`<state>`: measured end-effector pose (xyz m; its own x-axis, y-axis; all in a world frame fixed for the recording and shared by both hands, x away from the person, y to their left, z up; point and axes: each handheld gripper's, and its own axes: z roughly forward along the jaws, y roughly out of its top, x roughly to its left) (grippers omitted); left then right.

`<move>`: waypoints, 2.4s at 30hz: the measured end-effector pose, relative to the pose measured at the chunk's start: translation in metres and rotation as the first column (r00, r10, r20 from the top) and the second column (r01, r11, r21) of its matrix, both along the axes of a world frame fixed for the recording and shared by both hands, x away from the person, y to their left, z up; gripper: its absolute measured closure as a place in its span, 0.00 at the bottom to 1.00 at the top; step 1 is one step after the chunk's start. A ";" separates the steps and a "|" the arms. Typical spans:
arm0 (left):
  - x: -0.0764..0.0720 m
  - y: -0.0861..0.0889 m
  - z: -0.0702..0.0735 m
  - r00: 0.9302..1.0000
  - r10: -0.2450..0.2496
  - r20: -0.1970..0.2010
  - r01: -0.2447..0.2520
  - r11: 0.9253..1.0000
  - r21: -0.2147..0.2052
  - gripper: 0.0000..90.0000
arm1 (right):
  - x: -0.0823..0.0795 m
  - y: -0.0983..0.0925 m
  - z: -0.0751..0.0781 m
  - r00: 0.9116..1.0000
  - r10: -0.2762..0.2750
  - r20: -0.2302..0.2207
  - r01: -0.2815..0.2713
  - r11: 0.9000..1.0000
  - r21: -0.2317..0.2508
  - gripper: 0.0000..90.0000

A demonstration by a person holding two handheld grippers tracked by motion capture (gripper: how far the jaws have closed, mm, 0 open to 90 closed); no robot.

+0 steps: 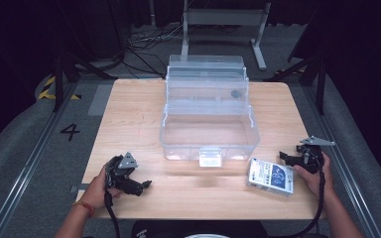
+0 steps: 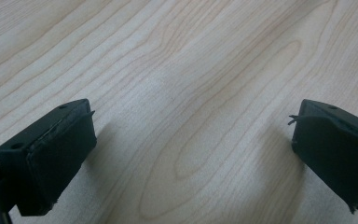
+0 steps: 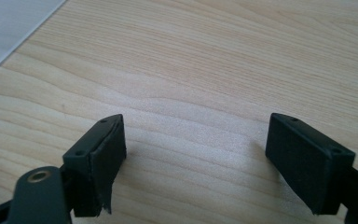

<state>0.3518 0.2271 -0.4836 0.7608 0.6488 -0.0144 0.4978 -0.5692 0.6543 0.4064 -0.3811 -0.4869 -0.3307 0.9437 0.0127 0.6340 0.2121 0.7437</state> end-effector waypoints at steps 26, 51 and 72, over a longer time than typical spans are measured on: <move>0.004 0.004 0.000 0.998 -0.065 0.004 0.065 0.998 0.002 0.00 | -0.044 0.021 0.066 0.908 0.415 0.052 -0.415 0.910 -0.010 0.23; 0.003 0.004 0.000 0.998 -0.063 0.003 0.063 0.998 0.004 0.00 | -0.037 0.065 0.057 0.706 0.653 -0.274 -0.697 0.708 -0.109 0.17; 0.001 0.004 0.000 0.999 -0.048 0.003 0.048 0.999 0.001 0.00 | -0.027 0.090 0.061 0.616 0.645 -0.452 -0.772 0.607 -0.188 0.04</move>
<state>0.3527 0.2309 -0.4835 0.7912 0.6115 -0.0117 0.4682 -0.5932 0.6549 0.3796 -0.2910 -0.4259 -0.9307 0.3653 -0.0169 0.3409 0.8833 0.3218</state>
